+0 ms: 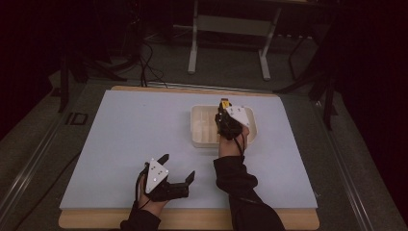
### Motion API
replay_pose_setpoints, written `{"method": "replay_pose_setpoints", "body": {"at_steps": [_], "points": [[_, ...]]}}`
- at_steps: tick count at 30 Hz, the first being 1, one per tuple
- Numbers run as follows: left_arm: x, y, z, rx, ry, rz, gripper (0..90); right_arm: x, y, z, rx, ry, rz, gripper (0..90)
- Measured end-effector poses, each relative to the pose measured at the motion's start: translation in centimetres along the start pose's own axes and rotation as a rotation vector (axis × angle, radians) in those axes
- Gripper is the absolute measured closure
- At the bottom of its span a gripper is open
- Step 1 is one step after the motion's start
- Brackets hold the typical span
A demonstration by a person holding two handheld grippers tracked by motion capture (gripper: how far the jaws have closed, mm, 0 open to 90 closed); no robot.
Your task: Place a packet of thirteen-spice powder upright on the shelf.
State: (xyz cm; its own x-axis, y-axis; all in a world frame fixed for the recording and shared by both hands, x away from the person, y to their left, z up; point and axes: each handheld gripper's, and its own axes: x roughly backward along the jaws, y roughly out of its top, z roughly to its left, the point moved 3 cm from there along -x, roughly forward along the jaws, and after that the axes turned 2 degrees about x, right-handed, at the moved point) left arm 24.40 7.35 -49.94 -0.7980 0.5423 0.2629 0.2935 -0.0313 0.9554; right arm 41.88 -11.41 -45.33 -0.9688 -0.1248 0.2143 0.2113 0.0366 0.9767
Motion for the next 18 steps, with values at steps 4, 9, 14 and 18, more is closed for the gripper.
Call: {"method": "replay_pose_setpoints", "body": {"at_steps": [4,9,14,18], "points": [[0.0,0.0,0.0,0.002,-0.001,0.001,1.4,0.0,0.0,-0.5,-0.02,-0.004,0.009,67.3],[0.0,0.0,0.0,0.004,-0.001,0.0,1.4,-0.1,-0.6,-0.5,-0.017,-0.011,0.017,67.1],[0.0,0.0,0.0,0.005,0.001,-0.002,1.4,-0.7,-1.6,0.0,-0.002,-0.014,0.031,67.3],[0.0,0.0,0.1,0.008,0.005,-0.003,1.4,-0.9,-2.2,0.5,0.005,-0.017,0.032,67.3]]}}
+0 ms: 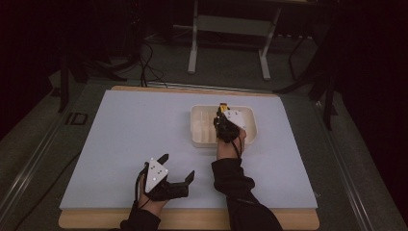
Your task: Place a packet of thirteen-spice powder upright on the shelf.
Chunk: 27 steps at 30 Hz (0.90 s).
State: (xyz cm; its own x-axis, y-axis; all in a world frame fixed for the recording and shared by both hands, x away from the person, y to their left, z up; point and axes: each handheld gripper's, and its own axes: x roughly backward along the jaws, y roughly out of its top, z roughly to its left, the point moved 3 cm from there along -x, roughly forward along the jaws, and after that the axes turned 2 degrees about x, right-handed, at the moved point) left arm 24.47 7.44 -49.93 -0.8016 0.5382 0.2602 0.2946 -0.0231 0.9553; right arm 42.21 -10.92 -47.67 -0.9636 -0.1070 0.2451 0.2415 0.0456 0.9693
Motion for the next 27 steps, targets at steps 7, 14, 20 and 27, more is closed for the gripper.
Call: {"method": "replay_pose_setpoints", "body": {"at_steps": [7,14,20,27], "points": [[0.0,0.0,0.0,0.001,-0.003,0.003,1.4,-0.5,-1.2,0.4,0.013,0.005,0.013,67.1],[-0.1,-0.1,0.0,0.001,-0.004,0.006,1.4,-0.6,-2.1,0.7,0.025,0.008,0.031,66.6],[-0.2,-0.2,0.0,0.004,-0.01,0.011,1.4,-0.6,-3.0,0.4,0.0,0.016,0.047,65.9],[-0.2,-0.2,0.0,0.002,-0.009,0.01,1.4,-0.6,-2.9,0.1,-0.008,0.032,0.064,64.6]]}}
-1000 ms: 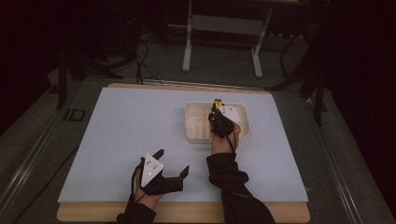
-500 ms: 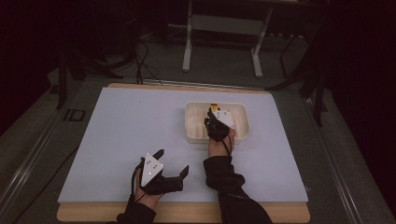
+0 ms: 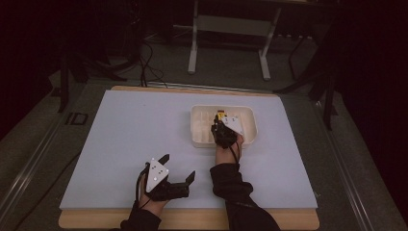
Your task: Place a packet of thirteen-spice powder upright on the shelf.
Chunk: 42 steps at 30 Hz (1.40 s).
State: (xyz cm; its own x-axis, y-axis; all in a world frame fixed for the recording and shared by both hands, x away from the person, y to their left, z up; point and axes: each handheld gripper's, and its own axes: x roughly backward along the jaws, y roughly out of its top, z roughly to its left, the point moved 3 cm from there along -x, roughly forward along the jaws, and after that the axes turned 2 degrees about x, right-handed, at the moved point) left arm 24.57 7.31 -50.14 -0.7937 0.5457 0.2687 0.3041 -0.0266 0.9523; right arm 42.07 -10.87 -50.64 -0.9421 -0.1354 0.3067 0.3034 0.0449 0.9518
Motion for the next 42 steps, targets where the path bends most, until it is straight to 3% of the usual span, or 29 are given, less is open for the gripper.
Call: {"method": "replay_pose_setpoints", "body": {"at_steps": [12,14,15,16,18,20,24,30,34,42], "points": [[-0.1,0.0,0.0,-0.001,0.0,0.002,1.4,1.0,2.6,-1.2,0.038,0.074,-0.02,47.8],[-0.1,0.0,0.0,-0.003,-0.001,0.006,1.4,1.2,3.4,-1.6,0.043,0.121,0.0,37.0],[-0.1,0.0,0.0,-0.004,0.0,0.006,1.4,1.5,3.8,-1.7,0.083,0.18,0.017,30.0],[-0.1,0.0,0.0,-0.006,-0.001,0.007,1.4,1.5,3.8,-1.7,0.083,0.18,0.017,30.0],[-0.1,-0.1,0.1,-0.006,0.001,0.01,1.4,1.9,4.2,-1.7,0.13,0.221,0.002,20.4],[-0.2,0.0,0.1,-0.003,0.004,0.01,1.4,2.1,4.5,-1.9,0.127,0.298,0.017,12.4],[-0.1,0.0,0.1,-0.004,0.005,0.008,1.4,2.3,4.6,-2.2,0.126,0.352,0.036,11.4],[-0.1,0.0,0.2,-0.003,0.004,0.006,1.4,3.7,4.8,-2.8,0.177,0.409,0.042,11.5],[-0.1,0.0,0.1,-0.005,0.003,0.008,1.4,4.9,5.0,-3.0,0.227,0.421,0.032,12.3],[-0.1,0.0,0.1,-0.005,0.0,0.01,1.4,7.3,4.5,-3.8,0.25,0.467,0.023,13.0]]}}
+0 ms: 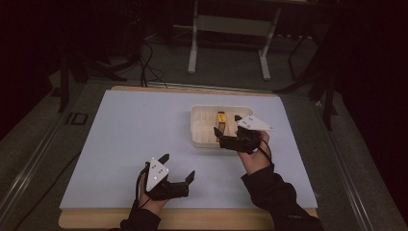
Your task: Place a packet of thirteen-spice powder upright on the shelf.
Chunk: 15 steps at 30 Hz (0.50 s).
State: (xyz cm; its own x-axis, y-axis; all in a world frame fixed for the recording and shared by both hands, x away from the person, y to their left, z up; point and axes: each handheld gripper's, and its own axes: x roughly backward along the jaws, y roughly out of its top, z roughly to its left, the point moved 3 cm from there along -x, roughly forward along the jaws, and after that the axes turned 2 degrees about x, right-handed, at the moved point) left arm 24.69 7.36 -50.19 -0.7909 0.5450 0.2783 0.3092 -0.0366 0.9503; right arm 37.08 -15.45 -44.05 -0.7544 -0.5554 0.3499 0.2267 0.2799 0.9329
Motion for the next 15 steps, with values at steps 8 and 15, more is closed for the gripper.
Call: {"method": "replay_pose_setpoints", "body": {"at_steps": [8,15], "points": [[0.0,0.0,0.0,0.003,-0.005,-0.001,1.4,2.4,-0.5,0.3,0.007,0.034,-0.02,13.1],[0.0,0.0,-0.1,0.002,-0.006,-0.001,1.4,4.7,-1.8,0.4,0.006,0.054,-0.028,13.3]]}}
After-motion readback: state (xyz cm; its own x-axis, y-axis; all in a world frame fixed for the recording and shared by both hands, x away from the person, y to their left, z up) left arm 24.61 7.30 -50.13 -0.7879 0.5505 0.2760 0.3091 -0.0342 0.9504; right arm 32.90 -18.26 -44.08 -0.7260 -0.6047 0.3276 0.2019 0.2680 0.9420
